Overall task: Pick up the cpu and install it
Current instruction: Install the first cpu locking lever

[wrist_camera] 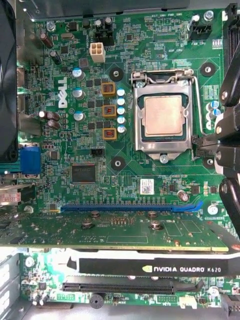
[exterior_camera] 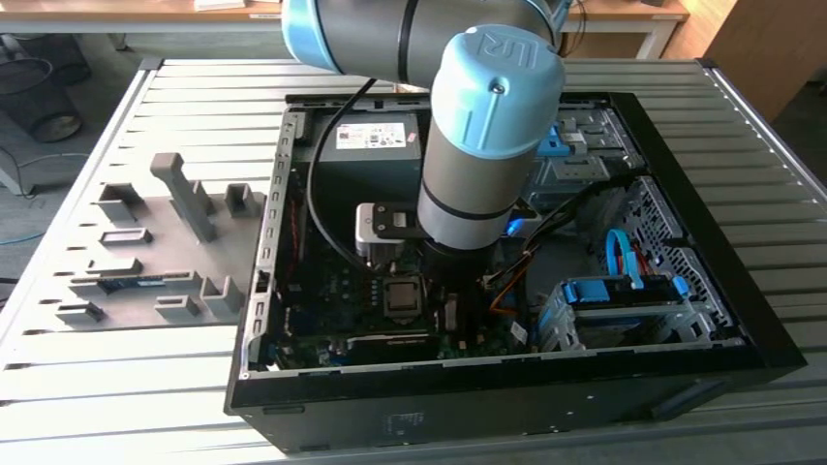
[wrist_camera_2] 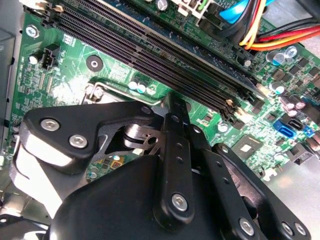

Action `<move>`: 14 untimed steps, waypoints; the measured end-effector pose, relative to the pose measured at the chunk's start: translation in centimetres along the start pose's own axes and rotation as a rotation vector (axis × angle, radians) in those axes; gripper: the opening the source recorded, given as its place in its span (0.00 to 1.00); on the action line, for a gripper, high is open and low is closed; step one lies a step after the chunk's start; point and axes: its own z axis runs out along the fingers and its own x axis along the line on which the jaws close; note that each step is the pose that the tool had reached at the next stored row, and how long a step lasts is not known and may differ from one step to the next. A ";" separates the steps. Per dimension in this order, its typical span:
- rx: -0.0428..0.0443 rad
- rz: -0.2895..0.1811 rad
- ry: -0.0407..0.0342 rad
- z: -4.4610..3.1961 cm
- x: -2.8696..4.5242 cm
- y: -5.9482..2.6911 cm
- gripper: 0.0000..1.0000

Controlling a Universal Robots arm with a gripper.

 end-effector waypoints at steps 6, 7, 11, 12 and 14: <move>-0.0001 0.000 0.0001 -0.44 0.00 0.03 0.10; 0.0000 0.000 0.0000 -0.63 0.00 0.04 0.10; 0.0000 0.000 -0.0001 -1.77 0.00 0.11 0.10; -0.0001 0.000 0.0005 -2.10 0.00 0.13 0.10; 0.0001 0.000 0.0049 -2.57 -0.01 0.15 0.10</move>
